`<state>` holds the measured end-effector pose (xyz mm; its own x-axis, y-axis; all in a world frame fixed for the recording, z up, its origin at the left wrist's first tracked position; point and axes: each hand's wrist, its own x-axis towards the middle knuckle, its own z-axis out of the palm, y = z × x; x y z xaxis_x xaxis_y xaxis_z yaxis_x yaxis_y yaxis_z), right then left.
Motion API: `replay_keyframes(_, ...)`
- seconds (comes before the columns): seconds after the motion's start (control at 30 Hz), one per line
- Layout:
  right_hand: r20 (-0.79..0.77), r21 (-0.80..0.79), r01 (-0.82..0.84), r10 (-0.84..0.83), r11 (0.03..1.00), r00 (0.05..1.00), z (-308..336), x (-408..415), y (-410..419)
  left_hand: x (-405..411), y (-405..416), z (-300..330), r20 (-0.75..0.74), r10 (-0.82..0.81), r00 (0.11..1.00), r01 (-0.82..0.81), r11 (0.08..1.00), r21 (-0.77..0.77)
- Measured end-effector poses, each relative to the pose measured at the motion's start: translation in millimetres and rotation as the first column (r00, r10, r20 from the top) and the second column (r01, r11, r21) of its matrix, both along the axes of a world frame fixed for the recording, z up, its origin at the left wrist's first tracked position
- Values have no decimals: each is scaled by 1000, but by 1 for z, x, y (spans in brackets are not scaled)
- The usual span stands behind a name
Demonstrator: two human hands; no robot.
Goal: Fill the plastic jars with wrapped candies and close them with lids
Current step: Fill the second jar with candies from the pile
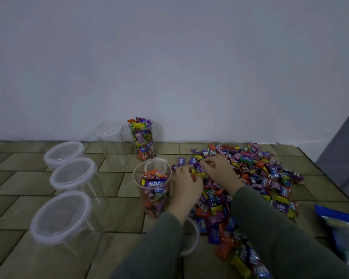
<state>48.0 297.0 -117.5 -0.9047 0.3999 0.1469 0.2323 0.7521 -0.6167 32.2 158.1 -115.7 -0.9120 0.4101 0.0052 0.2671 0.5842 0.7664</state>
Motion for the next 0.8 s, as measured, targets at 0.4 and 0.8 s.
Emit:
replay_keyframes(0.4, 222, 297, -153, 87, 943, 971, -33, -85, 31, -53, 51, -44, -8, 118, 993, -113, 934, -339)
replay_keyframes(0.8, 125, 388, -127, 85, 913, 989, -68, -112, 34, -76, 59, -64, -168, 124, 978, -185, 886, -424)
